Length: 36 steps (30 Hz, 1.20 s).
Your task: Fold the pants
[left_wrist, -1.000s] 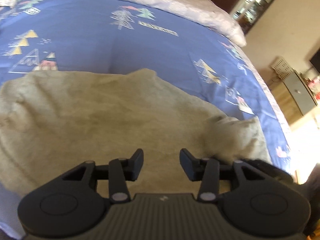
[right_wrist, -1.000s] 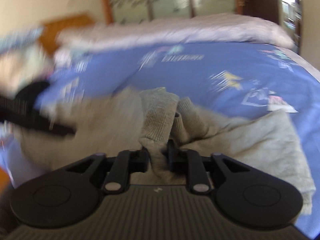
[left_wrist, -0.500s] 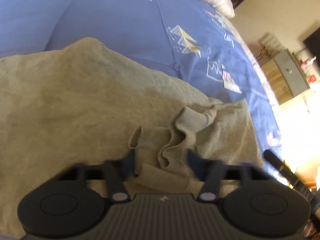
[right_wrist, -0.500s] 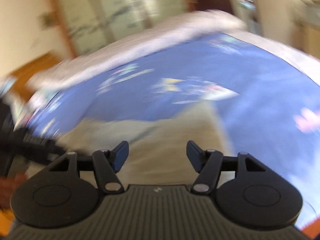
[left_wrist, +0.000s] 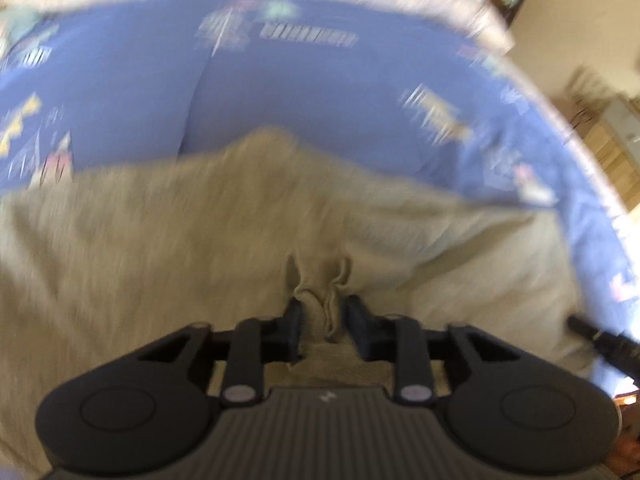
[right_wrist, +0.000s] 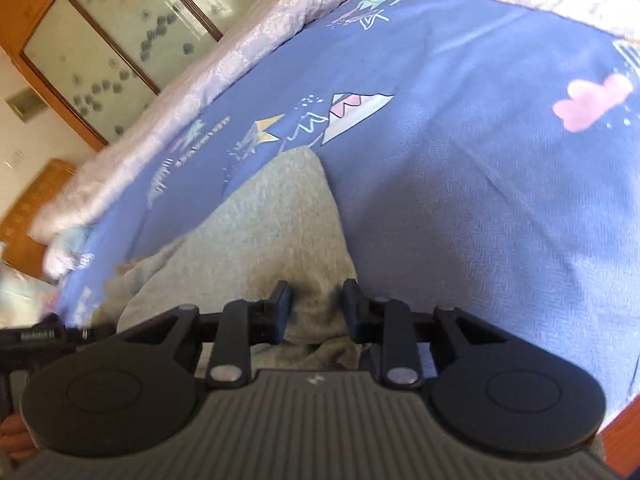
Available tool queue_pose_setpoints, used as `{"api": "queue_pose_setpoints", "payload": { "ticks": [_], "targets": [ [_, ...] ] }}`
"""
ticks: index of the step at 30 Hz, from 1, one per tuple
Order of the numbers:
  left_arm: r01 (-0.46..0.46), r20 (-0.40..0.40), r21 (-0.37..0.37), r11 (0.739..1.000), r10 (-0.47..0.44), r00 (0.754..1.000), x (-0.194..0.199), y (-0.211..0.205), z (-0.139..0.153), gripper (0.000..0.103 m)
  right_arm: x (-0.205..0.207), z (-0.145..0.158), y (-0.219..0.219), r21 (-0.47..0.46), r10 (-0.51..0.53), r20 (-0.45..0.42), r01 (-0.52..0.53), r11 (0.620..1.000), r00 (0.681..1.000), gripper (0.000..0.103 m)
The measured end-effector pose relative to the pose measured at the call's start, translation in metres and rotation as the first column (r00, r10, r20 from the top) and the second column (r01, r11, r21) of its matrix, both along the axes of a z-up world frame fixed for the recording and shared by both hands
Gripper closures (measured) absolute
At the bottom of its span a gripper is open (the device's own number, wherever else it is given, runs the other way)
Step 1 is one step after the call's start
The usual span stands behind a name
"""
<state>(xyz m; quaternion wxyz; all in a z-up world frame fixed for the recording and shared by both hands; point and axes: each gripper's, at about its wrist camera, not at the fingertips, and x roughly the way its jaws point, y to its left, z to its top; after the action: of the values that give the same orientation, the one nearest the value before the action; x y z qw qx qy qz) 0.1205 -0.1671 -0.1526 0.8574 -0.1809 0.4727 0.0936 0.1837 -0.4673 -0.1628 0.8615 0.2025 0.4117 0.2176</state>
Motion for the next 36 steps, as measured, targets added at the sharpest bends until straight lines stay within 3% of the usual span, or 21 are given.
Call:
{"api": "queue_pose_setpoints", "payload": {
  "ticks": [4,10,13,16,20,26,36],
  "targets": [
    [-0.003,0.035,0.046,0.999,0.001,0.999,-0.012,-0.001,0.008,0.065,0.001,0.008,0.000,-0.034,-0.006,0.023,0.007,0.999,1.000,0.066],
    [-0.042,0.043,0.133,0.990,0.037,0.998,-0.028,0.006,0.023,0.065,-0.024,0.015,-0.016,-0.040,0.003,0.141,0.003,0.999,0.990,0.066],
    [-0.049,0.023,0.164,0.985,0.046,0.999,-0.030,0.005,0.019,0.065,-0.026,0.007,-0.006,-0.072,0.058,0.118,-0.049,0.996,0.991,0.066],
    [-0.060,-0.001,0.152,0.987,0.061,0.998,-0.031,0.007,0.012,0.065,-0.027,-0.015,0.001,-0.110,0.063,0.051,-0.057,0.992,0.997,0.067],
    [-0.065,-0.013,0.145,0.987,0.068,0.998,-0.034,0.010,0.006,0.065,-0.033,0.000,0.003,-0.126,0.063,0.079,-0.053,0.991,0.995,0.066],
    [-0.071,-0.002,0.134,0.989,0.072,0.997,-0.040,0.010,0.006,0.065,-0.039,0.018,-0.005,-0.059,0.038,0.113,-0.032,0.998,0.993,0.066],
    [-0.055,-0.017,0.150,0.987,0.058,0.998,-0.043,0.011,-0.007,0.064,-0.048,0.023,0.071,-0.006,0.256,0.104,-0.257,0.966,0.961,0.066]
  ]
}}
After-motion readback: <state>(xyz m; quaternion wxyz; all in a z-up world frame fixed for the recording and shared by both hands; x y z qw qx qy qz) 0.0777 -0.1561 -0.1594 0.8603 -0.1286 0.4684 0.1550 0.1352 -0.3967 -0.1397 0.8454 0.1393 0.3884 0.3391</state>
